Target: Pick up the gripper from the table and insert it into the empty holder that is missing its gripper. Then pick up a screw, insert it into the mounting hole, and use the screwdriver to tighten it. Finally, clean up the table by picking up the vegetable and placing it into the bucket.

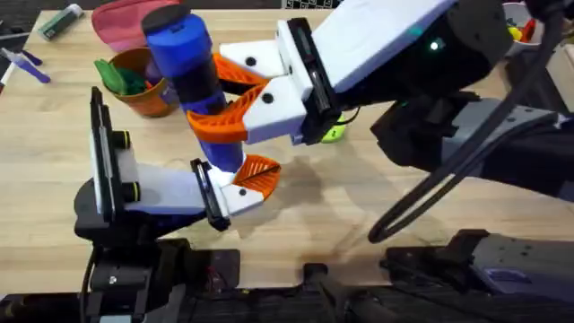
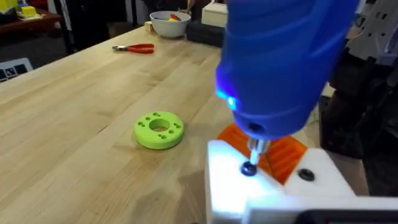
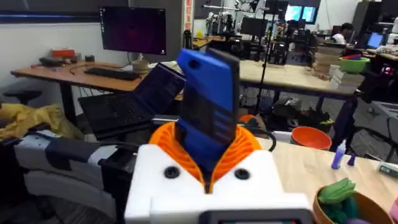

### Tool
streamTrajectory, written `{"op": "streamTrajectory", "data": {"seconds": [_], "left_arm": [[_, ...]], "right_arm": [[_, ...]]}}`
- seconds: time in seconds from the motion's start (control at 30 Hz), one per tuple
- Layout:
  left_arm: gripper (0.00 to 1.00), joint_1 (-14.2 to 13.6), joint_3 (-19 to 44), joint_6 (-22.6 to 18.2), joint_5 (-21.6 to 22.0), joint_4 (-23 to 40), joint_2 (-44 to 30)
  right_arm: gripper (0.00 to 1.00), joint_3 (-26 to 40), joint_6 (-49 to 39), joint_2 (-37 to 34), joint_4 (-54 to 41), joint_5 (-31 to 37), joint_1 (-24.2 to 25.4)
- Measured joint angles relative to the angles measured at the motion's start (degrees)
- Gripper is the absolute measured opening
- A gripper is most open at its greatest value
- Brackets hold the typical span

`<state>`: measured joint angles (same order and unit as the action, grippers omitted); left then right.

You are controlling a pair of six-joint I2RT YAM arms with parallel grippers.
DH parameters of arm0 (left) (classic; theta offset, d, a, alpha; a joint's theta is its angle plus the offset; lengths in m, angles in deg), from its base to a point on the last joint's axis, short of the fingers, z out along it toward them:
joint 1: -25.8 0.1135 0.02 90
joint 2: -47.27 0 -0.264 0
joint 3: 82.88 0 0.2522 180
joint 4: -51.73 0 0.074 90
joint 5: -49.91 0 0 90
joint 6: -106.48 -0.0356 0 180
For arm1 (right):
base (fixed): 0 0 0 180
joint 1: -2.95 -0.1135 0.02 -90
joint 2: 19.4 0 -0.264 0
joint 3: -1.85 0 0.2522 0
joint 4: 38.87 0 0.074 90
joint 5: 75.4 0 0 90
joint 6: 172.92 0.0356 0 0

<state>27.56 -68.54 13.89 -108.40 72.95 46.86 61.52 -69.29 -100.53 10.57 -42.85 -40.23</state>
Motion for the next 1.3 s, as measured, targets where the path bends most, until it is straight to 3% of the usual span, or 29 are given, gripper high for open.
{"op": "streamTrajectory", "data": {"seconds": [1.3], "left_arm": [[0.006,0.00,0.00,0.02,0.00,0.00,0.00]], "right_arm": [[0.024,0.81,-3.04,-0.87,-3.74,-0.51,-0.04]]}}
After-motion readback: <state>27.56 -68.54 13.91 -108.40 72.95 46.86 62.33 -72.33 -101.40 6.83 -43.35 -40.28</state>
